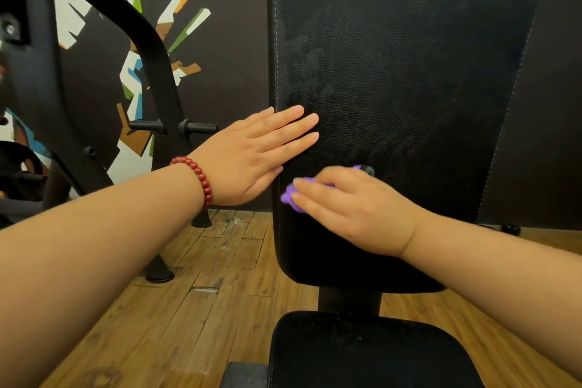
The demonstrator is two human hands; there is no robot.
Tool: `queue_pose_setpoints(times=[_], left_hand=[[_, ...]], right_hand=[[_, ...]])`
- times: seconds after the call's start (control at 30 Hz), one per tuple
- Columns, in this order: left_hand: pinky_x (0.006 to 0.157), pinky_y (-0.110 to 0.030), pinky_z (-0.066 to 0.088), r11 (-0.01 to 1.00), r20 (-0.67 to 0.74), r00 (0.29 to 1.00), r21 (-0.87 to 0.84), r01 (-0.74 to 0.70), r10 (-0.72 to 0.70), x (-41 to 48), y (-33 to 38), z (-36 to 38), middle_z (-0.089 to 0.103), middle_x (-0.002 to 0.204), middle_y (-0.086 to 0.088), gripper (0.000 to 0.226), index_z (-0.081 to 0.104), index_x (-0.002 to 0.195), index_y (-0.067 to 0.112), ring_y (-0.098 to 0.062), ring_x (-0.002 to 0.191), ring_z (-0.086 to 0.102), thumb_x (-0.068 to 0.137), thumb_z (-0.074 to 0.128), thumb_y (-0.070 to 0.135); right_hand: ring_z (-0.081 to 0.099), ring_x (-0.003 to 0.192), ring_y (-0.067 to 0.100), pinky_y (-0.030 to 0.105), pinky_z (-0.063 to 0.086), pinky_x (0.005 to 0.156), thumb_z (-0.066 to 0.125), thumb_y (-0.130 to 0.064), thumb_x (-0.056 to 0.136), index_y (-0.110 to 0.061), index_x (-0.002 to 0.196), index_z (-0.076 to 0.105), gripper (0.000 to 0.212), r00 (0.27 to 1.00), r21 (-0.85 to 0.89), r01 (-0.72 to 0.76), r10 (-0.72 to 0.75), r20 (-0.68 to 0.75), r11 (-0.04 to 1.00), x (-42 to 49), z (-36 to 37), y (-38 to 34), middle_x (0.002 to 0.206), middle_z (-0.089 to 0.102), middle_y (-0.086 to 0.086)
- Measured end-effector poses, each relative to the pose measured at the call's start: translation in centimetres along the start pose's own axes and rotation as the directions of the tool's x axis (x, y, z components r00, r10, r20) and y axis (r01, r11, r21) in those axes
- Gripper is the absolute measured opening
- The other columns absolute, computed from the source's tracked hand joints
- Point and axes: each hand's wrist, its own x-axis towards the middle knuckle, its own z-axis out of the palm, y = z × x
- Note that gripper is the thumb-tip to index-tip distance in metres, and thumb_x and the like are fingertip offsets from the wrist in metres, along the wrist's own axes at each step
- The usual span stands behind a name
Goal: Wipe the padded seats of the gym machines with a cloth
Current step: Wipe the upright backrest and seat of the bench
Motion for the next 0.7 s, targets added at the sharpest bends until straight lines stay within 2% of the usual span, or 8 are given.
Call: queue_pose_setpoints(times=[0.13, 0.2, 0.3, 0.33, 0.43, 0.5, 0.6, 0.7], left_hand=[[0.121, -0.04, 0.005, 1.0, 0.003, 1.0, 0.005, -0.005, 0.005, 0.0, -0.1, 0.0, 0.015, 0.159, -0.007, 0.057, 0.022, 0.152, 0.011, -0.025, 0.148, 0.01, 0.098, 0.032, 0.028], [0.121, -0.04, 0.005, 1.0, 0.002, 1.0, 0.014, -0.01, 0.01, 0.0, -0.2, -0.1, 0.015, 0.159, -0.008, 0.056, 0.022, 0.152, 0.012, -0.026, 0.148, 0.011, 0.098, 0.031, 0.027], [0.121, -0.04, 0.004, 1.0, 0.003, 1.0, 0.025, 0.006, -0.006, 0.0, 0.2, 0.0, 0.013, 0.159, -0.008, 0.058, 0.019, 0.152, 0.012, -0.026, 0.148, 0.01, 0.098, 0.03, 0.029], [0.121, -0.04, 0.003, 1.0, 0.002, 1.0, 0.027, 0.012, -0.012, 0.0, 0.3, 0.1, 0.012, 0.159, -0.007, 0.058, 0.018, 0.152, 0.012, -0.026, 0.148, 0.009, 0.098, 0.03, 0.031], [0.121, -0.04, 0.002, 0.999, -0.001, 1.0, 0.034, 0.029, -0.029, 0.0, 0.7, 0.3, 0.011, 0.159, -0.007, 0.059, 0.017, 0.152, 0.011, -0.027, 0.148, 0.009, 0.1, 0.03, 0.035], [0.121, -0.041, 0.003, 0.999, -0.003, 1.0, 0.04, 0.026, -0.025, 0.0, 0.7, 0.4, 0.011, 0.159, -0.007, 0.059, 0.017, 0.152, 0.011, -0.027, 0.148, 0.009, 0.1, 0.029, 0.036], [0.121, -0.04, 0.003, 0.999, 0.002, 1.0, 0.047, 0.015, -0.015, 0.0, 0.4, 0.4, 0.01, 0.159, -0.007, 0.059, 0.015, 0.152, 0.013, -0.027, 0.148, 0.008, 0.1, 0.029, 0.035], [0.12, -0.041, 0.003, 0.999, 0.006, 1.0, 0.046, 0.022, -0.023, 0.0, 0.5, 0.3, 0.012, 0.159, -0.007, 0.059, 0.014, 0.152, 0.013, -0.027, 0.148, 0.008, 0.099, 0.029, 0.034]], right_hand=[[0.062, 0.081, 0.035, 0.045, 0.053, 0.073, 0.043, -0.001, 0.098, 0.007, 0.116, 0.062, 0.028, 0.997, -0.01, -0.052, 0.052, -0.056, 0.999, 1.1, 0.9, -0.4, 0.112, 0.066, 0.022], [0.06, 0.077, 0.032, 0.043, 0.053, 0.07, 0.046, -0.002, 0.095, 0.005, 0.114, 0.064, 0.027, 0.998, 0.026, 0.039, -0.04, 0.042, 0.999, -0.1, 1.6, -2.2, 0.107, 0.067, 0.02], [0.059, 0.083, 0.029, 0.041, 0.052, 0.074, 0.05, -0.006, 0.094, 0.003, 0.117, 0.063, 0.028, 0.972, 0.054, 0.147, -0.154, 0.175, 0.988, -1.2, 1.5, -3.6, 0.112, 0.065, 0.018], [0.06, 0.085, 0.03, 0.042, 0.053, 0.074, 0.048, -0.006, 0.096, 0.004, 0.118, 0.063, 0.028, 0.977, 0.049, 0.14, -0.146, 0.155, 0.989, -0.8, 1.3, -3.1, 0.113, 0.065, 0.018], [0.061, 0.082, 0.032, 0.045, 0.053, 0.073, 0.039, -0.005, 0.101, 0.006, 0.114, 0.065, 0.031, 0.999, 0.029, -0.032, 0.032, -0.012, 0.999, 1.1, 0.6, -1.1, 0.113, 0.066, 0.021], [0.06, 0.081, 0.032, 0.045, 0.053, 0.071, 0.043, -0.003, 0.098, 0.006, 0.113, 0.065, 0.028, 0.998, 0.009, -0.045, 0.045, -0.037, 0.999, 1.4, 0.9, -1.3, 0.111, 0.066, 0.021], [0.061, 0.082, 0.03, 0.04, 0.053, 0.07, 0.042, -0.004, 0.097, 0.002, 0.114, 0.066, 0.03, 0.995, 0.063, 0.05, -0.055, 0.082, 0.997, -0.4, 2.0, -3.7, 0.109, 0.067, 0.016], [0.061, 0.088, 0.029, 0.039, 0.053, 0.077, 0.042, -0.007, 0.097, -0.001, 0.12, 0.063, 0.032, 0.945, 0.108, 0.224, -0.243, 0.218, 0.969, -1.8, 2.5, -4.6, 0.116, 0.064, 0.014]])
